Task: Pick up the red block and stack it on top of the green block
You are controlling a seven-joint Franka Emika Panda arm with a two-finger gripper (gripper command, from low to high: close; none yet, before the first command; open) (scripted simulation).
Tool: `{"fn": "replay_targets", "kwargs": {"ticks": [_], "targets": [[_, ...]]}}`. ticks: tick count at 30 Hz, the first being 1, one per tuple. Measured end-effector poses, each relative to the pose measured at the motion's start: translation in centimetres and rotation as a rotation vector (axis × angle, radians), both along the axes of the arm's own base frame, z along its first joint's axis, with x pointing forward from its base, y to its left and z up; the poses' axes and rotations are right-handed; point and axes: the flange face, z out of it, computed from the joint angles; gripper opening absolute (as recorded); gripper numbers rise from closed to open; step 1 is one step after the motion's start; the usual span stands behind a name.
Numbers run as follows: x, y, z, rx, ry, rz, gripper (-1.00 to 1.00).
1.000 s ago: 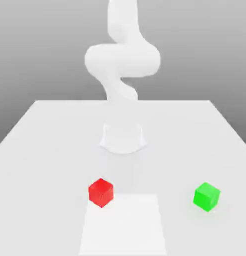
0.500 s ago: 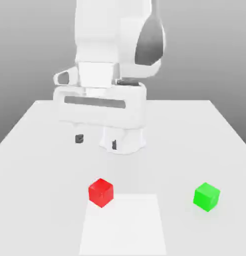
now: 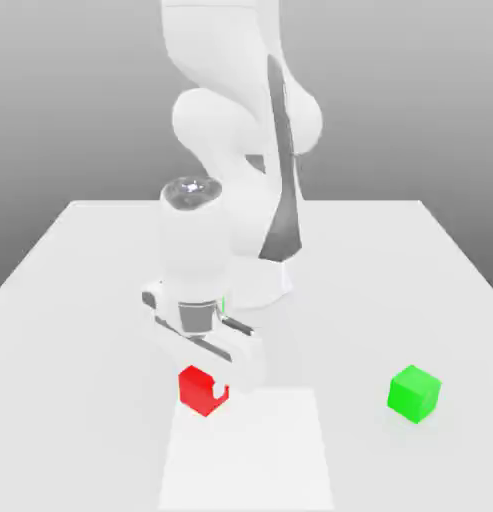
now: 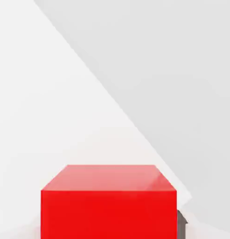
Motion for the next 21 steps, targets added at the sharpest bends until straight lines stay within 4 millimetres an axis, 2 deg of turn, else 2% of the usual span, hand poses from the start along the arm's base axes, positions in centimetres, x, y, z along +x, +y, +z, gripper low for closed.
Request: {"fn": "replay_targets", "kwargs": {"ticks": [2, 8, 9, 10, 13, 16, 19, 21], "targets": [[0.1, 0.0, 0.7, 0.0, 0.0, 0.0, -1.0], [0.1, 0.0, 5.3, 0.0, 0.0, 0.0, -1.0], [0.1, 0.1, 6.0, 0.0, 0.0, 0.005, -1.0], [0.6, 1.1, 6.5, -0.002, 0.0, 0.053, -1.0], [2.3, 6.0, 7.4, -0.008, 0.0, 0.257, -1.0], [3.4, 12.0, 8.2, -0.011, 0.0, 0.489, -1.0], [3.2, 18.6, 9.0, -0.01, 0.0, 0.727, -1.0], [2.3, 23.4, 9.5, -0.008, 0.0, 0.892, -1.0]]}}
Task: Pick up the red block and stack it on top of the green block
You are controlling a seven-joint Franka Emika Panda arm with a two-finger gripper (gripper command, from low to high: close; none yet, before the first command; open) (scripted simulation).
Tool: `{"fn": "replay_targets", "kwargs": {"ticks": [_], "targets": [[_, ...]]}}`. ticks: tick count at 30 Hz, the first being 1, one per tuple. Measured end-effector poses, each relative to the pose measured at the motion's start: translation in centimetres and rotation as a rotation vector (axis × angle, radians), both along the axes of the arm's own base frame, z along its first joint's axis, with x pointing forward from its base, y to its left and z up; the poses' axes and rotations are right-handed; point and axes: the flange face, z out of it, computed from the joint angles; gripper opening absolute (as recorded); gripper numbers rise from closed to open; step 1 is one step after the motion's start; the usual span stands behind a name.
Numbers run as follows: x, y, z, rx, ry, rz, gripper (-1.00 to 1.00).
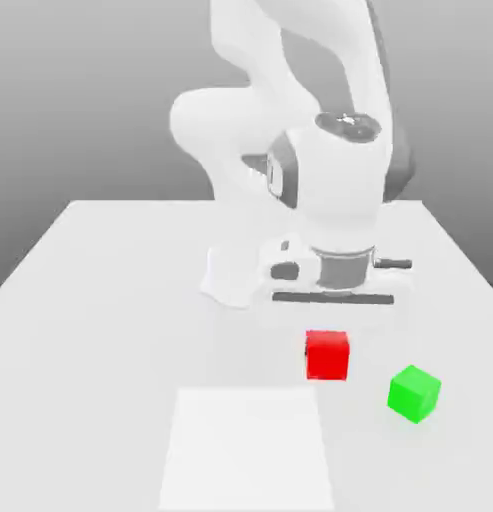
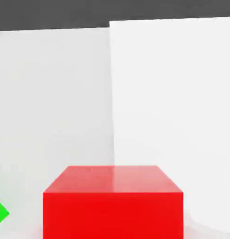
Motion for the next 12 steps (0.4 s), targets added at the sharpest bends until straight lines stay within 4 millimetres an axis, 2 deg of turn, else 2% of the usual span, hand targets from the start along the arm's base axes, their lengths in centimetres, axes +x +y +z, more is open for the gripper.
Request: {"fn": "replay_targets", "kwargs": {"ticks": [2, 3, 8, 9, 12], "targets": [[-1.7, 4.9, 0.5, 0.003, 0.003, 0.171, -1.0], [-2.2, 6.2, 0.3, 0.004, 0.004, 0.216, -1.0], [-2.1, 6.8, -4.2, 0.004, 0.003, 0.238, -1.0], [-2.2, 6.8, -5.2, 0.005, 0.004, 0.24, 1.0], [-2.2, 6.8, -5.2, 0.005, 0.004, 0.24, 1.0]]}}
